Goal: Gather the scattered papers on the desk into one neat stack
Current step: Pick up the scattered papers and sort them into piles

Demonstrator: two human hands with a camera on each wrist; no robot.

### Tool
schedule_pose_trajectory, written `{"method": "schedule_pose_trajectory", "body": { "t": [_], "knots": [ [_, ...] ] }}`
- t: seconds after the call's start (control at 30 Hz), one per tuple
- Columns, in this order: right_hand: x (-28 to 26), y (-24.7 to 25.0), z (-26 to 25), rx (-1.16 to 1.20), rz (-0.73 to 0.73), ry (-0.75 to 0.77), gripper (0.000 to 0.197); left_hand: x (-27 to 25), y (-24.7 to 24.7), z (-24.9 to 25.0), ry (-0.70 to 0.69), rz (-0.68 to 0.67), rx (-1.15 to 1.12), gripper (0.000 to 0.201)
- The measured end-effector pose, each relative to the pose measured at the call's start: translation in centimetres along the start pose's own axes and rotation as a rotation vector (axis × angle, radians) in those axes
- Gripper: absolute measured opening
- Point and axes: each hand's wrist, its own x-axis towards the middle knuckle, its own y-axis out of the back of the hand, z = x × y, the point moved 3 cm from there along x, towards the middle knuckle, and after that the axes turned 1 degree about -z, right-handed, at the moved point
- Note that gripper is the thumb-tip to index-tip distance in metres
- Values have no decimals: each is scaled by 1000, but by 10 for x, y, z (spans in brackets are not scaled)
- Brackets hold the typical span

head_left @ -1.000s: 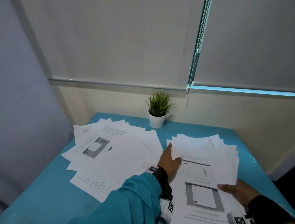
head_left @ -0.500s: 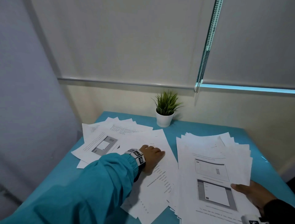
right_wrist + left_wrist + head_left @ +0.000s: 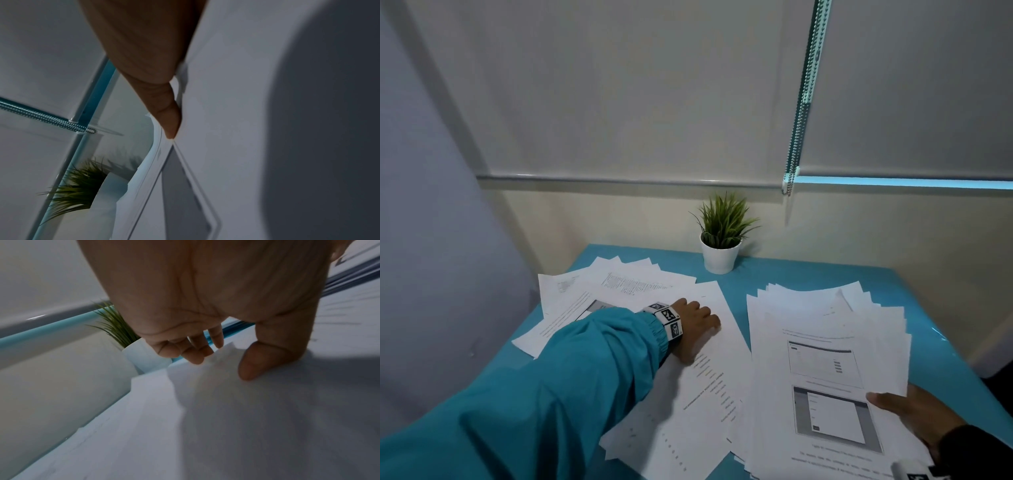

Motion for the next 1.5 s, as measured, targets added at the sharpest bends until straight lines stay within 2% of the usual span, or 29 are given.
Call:
{"method": "schedule_pose_trajectory", "body": {
  "t": [0.1,0.13,0.2,0.27,0.3,0.37,0.4,0.47,0.53,0.6,0.7,0.8,1.03,1.2,1.27,1.37,1.43,1.5],
  "knots": [
    [-10,-8,-13,60,5,22,76,10,12,-1,-43,2,46,38],
    [-9,-8,-12,73,7,36,71,14,15,-1,-76,-5,75,30],
    [-7,-6,-10,76,17,31,71,25,21,1,-150,-4,129,30],
    [-9,-6,-14,68,40,1,54,39,27,6,-207,12,151,38],
    [-9,-6,-15,63,39,-2,56,44,29,11,-229,7,155,45],
    [-8,-7,-17,19,17,-21,85,52,32,22,-229,-44,159,56],
    [-7,-6,-15,-4,32,-20,99,56,32,26,-211,-69,134,55],
    [-4,-4,-11,-18,33,-4,102,57,31,28,-202,-105,91,44],
    [-7,-6,-14,15,2,-7,74,55,32,26,-226,-104,127,29],
    [-10,-7,-16,18,6,-18,45,52,34,21,-215,-46,169,26],
    [-8,-3,-15,-3,19,-16,34,46,37,10,-203,-6,224,26],
    [-4,-1,-10,0,49,-24,24,34,35,-3,-191,-15,157,28],
    [1,5,-1,-22,63,-60,19,-1,14,-23,-115,19,4,34],
    [0,4,-1,-33,33,-94,18,-22,4,-26,-83,40,67,29],
    [-1,3,-2,-22,27,-95,20,-31,3,-34,-25,33,36,25],
    [-2,2,-2,4,38,-87,21,-50,10,-61,147,69,-143,19],
    [-5,-1,-5,52,32,-72,29,-64,17,-83,261,133,-238,12],
    [-3,-2,-4,89,16,-50,58,-77,22,-103,361,201,-336,11]
  ]
}}
